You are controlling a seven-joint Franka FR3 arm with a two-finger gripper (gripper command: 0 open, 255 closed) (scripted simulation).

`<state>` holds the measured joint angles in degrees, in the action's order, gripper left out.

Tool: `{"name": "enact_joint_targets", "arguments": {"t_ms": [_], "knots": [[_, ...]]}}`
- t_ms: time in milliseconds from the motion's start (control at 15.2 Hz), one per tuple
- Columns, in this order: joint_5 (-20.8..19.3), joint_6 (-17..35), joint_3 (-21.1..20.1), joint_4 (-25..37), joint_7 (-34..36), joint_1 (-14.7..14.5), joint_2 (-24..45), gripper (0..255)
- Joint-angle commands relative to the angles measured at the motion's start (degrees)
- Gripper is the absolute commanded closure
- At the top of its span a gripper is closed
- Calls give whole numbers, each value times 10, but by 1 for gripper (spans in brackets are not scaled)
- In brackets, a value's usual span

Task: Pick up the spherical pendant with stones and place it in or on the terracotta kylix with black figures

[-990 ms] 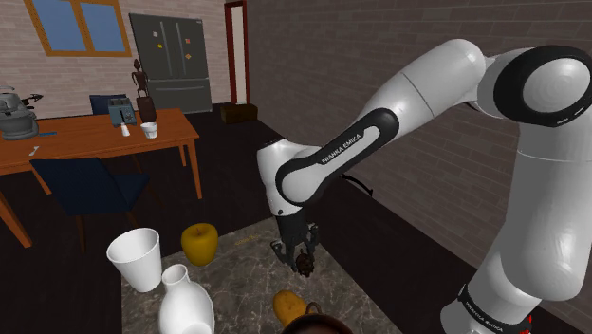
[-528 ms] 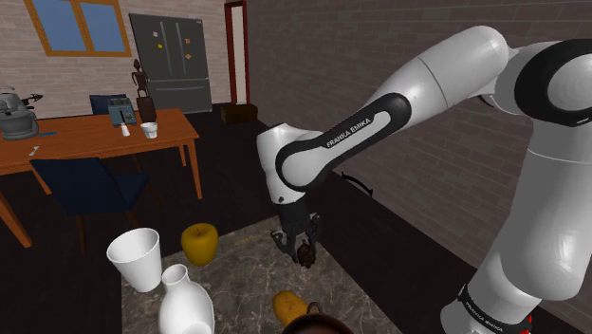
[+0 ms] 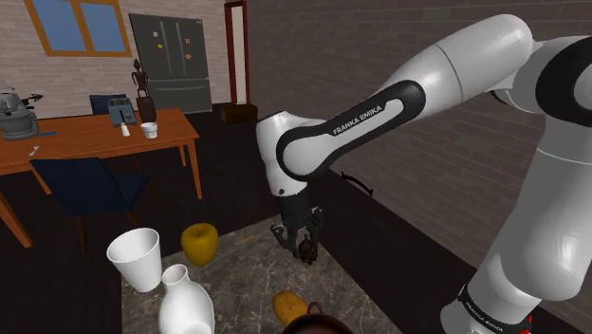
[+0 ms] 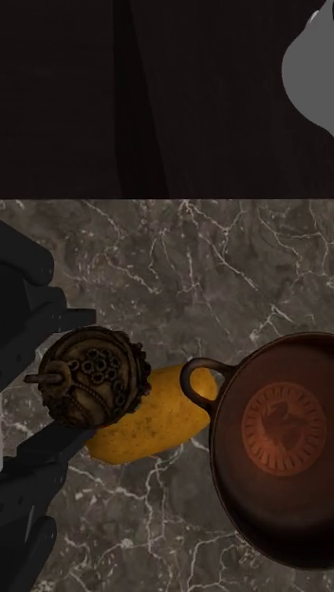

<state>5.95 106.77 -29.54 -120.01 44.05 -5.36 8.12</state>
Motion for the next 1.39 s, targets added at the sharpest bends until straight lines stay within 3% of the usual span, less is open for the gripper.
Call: {"name": "enact_joint_targets", "arguments": {"t_ms": [0, 858, 1320], "knots": [[15, 10, -12, -21, 16, -11, -15, 255], [110, 70, -109, -92, 149, -107, -68, 255], [88, 127, -109, -112, 157, -112, -24, 255]]}}
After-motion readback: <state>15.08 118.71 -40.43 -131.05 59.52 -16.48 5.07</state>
